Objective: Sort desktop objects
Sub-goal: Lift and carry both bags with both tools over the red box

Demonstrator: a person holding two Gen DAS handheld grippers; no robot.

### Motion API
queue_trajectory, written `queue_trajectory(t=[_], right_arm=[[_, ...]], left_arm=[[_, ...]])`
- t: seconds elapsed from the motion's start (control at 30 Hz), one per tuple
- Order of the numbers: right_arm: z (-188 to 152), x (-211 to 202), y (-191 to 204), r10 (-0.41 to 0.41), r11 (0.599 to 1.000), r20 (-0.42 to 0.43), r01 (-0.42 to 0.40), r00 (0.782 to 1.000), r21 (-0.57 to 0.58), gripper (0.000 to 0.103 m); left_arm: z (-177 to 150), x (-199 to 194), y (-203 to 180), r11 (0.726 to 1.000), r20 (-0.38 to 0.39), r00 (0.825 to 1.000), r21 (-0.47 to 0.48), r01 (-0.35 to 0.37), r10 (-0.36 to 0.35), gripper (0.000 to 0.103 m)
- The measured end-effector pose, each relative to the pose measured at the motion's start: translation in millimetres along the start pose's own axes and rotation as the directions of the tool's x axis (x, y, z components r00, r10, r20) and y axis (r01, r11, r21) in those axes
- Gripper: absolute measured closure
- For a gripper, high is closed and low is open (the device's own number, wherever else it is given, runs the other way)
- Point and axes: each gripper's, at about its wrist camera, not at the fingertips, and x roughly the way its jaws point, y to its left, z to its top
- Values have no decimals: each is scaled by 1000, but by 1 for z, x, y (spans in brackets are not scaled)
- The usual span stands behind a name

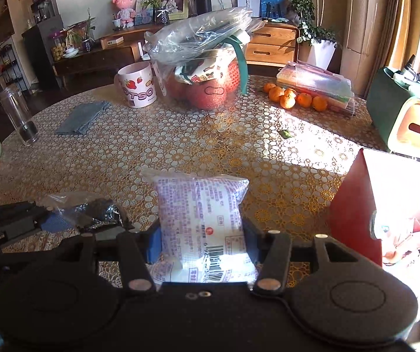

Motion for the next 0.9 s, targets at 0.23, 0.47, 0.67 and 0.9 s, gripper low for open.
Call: queue_trajectory(t=[0.23, 0.47, 0.67, 0.9], right_arm=[[-20, -48, -20, -9, 999, 65, 6, 998, 43, 50], [-39, -87, -43, -29, 998, 118, 21, 993, 65, 50], [-56, -114, -68, -64, 994, 152, 50, 986, 94, 50], [-70, -137, -100, -112, 987, 178, 88, 978, 138, 50]], left_arm=[[6, -19, -31, 1000, 22, 1000, 25, 15, -16, 68], [9, -28, -66, 997, 36, 999, 69, 31, -34, 68], [13, -28, -96, 993, 40, 997, 105, 56, -61, 68], [18, -20, -131, 985, 34, 995, 146, 92, -98, 68]])
